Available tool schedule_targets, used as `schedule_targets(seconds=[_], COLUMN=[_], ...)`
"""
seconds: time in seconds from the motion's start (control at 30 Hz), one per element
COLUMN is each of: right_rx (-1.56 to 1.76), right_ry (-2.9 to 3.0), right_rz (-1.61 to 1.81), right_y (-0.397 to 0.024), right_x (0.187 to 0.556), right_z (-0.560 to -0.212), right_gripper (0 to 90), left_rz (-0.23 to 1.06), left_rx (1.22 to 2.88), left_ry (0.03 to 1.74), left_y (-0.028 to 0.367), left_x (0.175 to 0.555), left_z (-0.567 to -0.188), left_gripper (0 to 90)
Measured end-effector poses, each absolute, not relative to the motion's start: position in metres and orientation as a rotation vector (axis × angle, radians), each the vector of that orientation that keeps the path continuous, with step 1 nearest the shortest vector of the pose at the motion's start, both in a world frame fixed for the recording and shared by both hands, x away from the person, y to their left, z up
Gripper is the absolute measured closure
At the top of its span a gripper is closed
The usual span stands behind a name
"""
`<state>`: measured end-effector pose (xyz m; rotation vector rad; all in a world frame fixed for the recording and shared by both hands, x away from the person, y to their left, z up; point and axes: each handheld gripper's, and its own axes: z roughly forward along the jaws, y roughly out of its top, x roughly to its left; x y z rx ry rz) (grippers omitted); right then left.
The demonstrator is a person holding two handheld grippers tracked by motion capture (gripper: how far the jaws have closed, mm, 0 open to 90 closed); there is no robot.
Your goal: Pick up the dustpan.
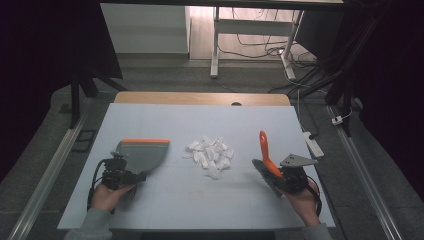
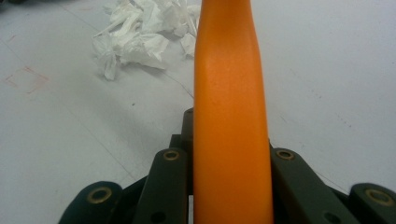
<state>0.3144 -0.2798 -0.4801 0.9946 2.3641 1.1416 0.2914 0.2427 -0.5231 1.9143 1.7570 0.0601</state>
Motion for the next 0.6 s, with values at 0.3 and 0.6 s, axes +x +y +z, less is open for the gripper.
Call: schedule_targets(seconds=[0.3,0.6], right_rx=[0.996,0.996], right_ry=[2.363,2.36], right_rz=[1.139,1.138], right_y=[-0.2796,-0.2799], right_x=[0.3145,0.3143], right_z=[-0.4805,-0.4806], right_gripper=[76.4,76.4], left_rz=[0.057,0.032], left_rx=[1.905,1.901], left_ry=[1.752,1.733], left_y=[0.2422,0.2407], left_x=[0.292,0.2921], left_z=[-0.5235,-0.524], left_gripper=[45.8,55.2])
